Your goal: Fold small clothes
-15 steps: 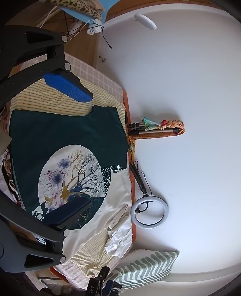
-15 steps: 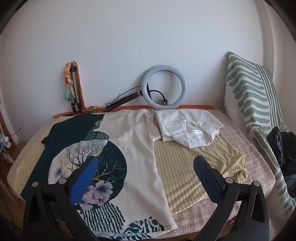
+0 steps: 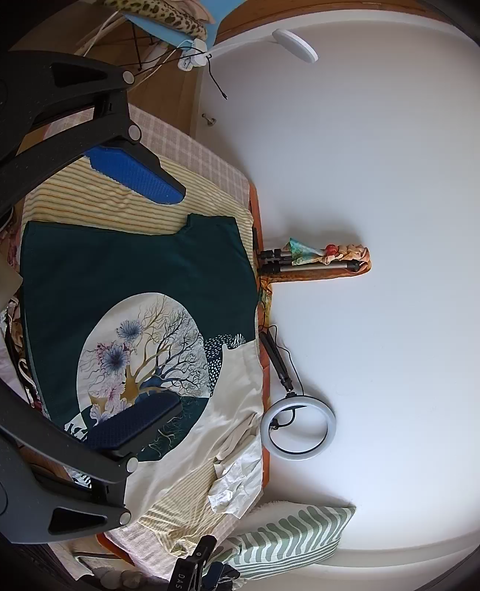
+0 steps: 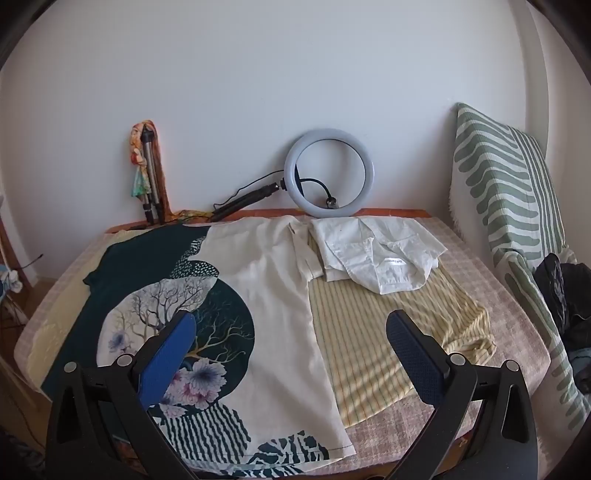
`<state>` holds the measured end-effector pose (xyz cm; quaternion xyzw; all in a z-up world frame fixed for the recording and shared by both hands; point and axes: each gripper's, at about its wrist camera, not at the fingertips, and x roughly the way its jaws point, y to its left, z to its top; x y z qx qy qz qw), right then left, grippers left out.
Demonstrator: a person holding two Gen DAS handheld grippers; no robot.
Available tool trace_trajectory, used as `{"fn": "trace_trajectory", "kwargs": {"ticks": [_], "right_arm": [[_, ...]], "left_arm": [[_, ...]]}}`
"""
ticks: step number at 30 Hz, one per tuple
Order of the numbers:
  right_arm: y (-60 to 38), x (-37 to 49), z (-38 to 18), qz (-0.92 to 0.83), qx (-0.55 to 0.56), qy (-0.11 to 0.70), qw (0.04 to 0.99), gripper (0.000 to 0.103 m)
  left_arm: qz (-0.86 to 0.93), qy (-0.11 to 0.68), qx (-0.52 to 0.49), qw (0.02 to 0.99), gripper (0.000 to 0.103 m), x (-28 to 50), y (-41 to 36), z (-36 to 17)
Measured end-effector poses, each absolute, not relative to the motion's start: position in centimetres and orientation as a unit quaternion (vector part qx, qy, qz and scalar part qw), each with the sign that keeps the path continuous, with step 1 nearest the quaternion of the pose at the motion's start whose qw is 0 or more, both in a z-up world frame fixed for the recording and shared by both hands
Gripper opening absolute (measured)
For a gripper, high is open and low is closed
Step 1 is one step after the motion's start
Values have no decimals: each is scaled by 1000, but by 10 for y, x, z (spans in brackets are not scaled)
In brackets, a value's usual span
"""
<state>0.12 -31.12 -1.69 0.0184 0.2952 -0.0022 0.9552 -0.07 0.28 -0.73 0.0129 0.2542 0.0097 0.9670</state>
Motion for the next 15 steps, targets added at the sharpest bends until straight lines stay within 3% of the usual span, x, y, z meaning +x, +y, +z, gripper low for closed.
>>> {"fn": "trace_trajectory", "kwargs": {"ticks": [15], "right_arm": [[-311,2,-18,-1,19,297,955,103]], "left_arm": [[9,255,11,967,103,1,5,-8]]}}
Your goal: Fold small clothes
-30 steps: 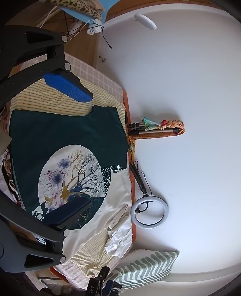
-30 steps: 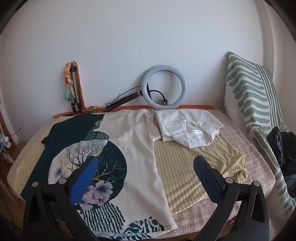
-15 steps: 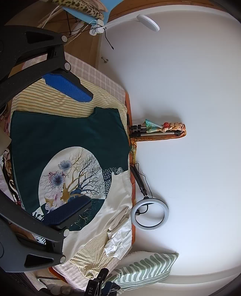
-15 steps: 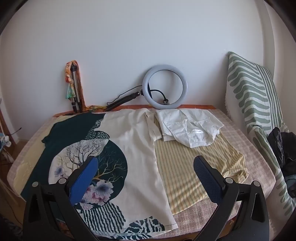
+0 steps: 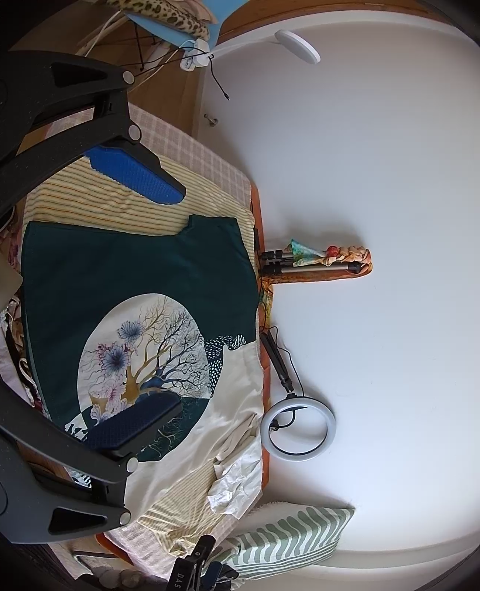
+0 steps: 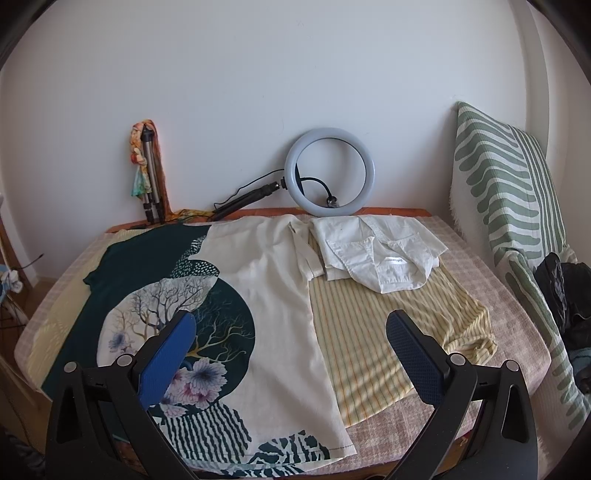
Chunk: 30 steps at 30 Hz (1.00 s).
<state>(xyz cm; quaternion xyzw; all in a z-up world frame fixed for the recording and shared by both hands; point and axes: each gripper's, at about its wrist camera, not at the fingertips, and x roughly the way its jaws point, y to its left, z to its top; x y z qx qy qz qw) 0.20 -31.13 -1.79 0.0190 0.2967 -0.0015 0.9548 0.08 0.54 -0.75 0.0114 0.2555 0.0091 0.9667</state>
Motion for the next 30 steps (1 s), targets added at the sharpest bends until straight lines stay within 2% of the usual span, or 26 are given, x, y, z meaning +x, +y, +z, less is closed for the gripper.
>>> {"fn": "trace_trajectory", "kwargs": {"ticks": [30], "right_arm": [[-300,5,-20,5,15,295,955,103]], "left_arm": [[19,258,6,966,103,-4,15,-8]]}}
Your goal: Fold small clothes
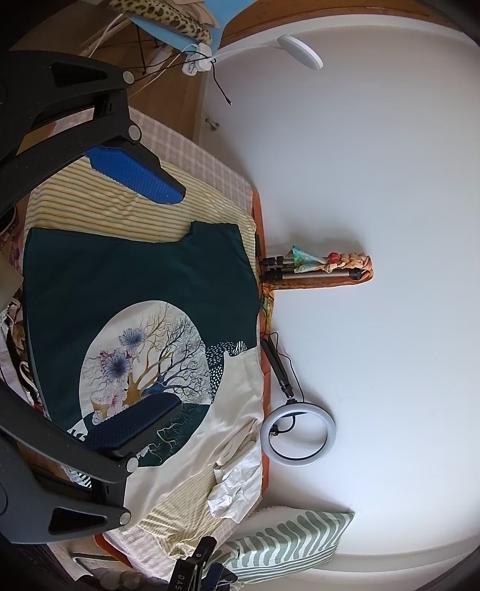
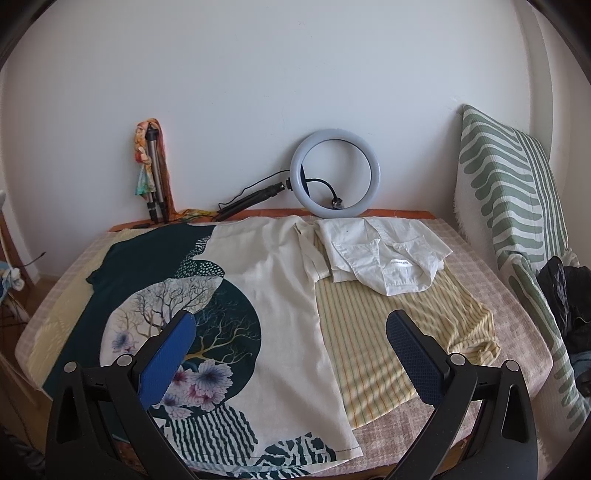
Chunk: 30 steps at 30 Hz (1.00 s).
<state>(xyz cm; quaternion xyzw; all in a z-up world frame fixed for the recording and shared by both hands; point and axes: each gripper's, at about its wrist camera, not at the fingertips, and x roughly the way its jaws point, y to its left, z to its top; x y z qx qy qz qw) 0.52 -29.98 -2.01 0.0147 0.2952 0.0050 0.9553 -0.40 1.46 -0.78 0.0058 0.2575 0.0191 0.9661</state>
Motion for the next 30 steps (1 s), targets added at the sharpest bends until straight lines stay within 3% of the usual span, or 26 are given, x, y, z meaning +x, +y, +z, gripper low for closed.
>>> {"fn": "trace_trajectory", "kwargs": {"ticks": [30], "right_arm": [[-272,15,-18,6,-8,291,957,102]], "left_arm": [[42,277,-1,960,103,0,38,-17]]}}
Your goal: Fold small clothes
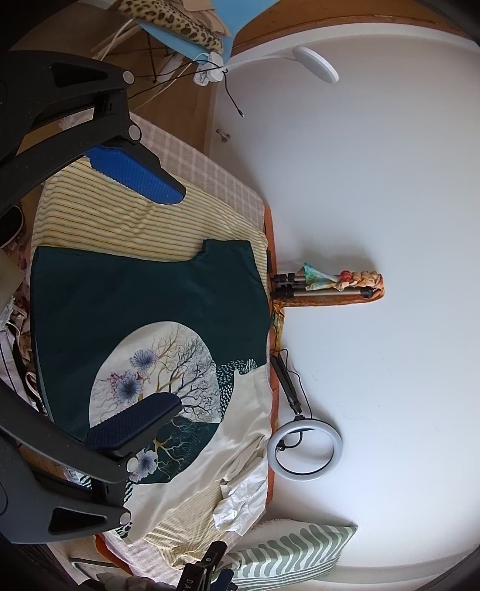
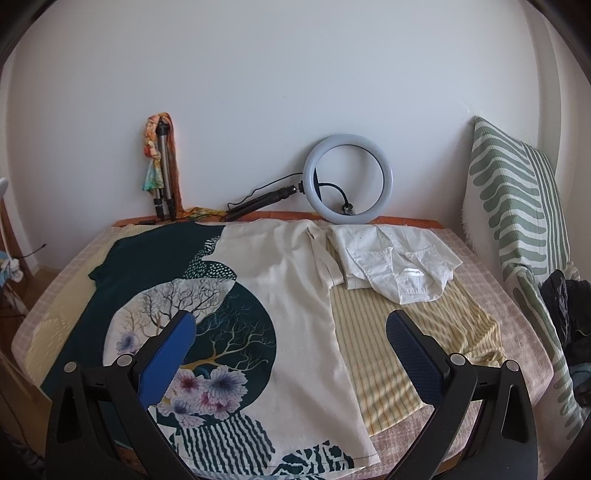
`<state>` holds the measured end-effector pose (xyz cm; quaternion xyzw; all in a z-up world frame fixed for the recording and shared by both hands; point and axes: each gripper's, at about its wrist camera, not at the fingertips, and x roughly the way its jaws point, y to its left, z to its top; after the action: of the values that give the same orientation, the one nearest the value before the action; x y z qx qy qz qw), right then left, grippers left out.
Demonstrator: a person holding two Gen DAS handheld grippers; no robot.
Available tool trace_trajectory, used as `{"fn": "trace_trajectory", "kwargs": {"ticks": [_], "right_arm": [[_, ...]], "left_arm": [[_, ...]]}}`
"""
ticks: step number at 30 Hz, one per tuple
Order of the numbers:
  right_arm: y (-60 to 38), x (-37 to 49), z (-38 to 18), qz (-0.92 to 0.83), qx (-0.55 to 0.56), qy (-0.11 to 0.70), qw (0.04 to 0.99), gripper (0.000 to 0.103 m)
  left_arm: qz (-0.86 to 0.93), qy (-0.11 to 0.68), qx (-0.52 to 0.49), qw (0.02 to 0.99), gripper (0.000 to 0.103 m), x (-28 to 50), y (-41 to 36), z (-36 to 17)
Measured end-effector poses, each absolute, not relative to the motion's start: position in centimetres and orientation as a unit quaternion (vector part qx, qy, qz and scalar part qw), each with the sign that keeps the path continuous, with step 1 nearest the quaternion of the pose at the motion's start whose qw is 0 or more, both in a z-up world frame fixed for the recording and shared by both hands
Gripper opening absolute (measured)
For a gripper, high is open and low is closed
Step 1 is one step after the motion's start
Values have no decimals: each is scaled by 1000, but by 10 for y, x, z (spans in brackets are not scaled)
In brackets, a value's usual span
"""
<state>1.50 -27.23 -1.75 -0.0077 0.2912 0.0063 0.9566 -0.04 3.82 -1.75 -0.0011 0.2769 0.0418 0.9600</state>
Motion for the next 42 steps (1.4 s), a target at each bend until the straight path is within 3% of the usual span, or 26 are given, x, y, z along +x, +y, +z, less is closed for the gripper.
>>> {"fn": "trace_trajectory", "kwargs": {"ticks": [27,33,40,42], "right_arm": [[-215,29,-17,27,-75,289,954,103],[-174,59,-4,143,-82,293,942,103],[-86,108,19,270,-90,320,904,103],[-63,123,21,297,-77,334,891,103]], "left_arm": [[42,342,-43,938,103,-5,71,-71],[48,370,-77,924,95,-11,84,-100],[67,403,-161,898,72,-17,115,-138],[72,405,-173,895,70,-19,120,-145]]}}
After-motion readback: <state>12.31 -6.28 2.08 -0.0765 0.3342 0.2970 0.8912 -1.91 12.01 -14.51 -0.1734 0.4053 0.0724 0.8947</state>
